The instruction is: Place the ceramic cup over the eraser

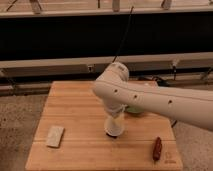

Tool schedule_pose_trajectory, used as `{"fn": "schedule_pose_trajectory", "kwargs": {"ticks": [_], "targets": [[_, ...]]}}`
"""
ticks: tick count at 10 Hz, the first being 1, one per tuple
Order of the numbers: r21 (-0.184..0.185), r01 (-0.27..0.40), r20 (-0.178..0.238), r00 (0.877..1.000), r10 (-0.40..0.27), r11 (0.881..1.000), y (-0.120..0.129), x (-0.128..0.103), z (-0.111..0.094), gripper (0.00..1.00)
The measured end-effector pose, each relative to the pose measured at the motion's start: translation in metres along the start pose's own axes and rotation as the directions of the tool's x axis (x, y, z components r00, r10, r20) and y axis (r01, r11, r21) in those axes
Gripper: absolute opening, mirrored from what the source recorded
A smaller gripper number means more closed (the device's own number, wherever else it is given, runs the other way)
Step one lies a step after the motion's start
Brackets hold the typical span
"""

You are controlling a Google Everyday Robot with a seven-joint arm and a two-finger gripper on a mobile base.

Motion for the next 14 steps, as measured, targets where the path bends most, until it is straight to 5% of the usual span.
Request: {"fn": "schedule_pose_trajectory", "kwargs": {"ticks": [3, 8, 14], "targets": [[-0.032, -0.025, 0.007, 1.0, 0.026, 0.999, 0.006, 0.004, 0.019, 0.32], [-0.071, 0.026, 0.028, 0.999, -0.024, 0.997, 0.0, -0.001, 0.05, 0.79], [-0.063, 0.05, 0.03, 0.998, -0.048, 0.997, -0.006, 0.0, 0.045, 0.8]]}}
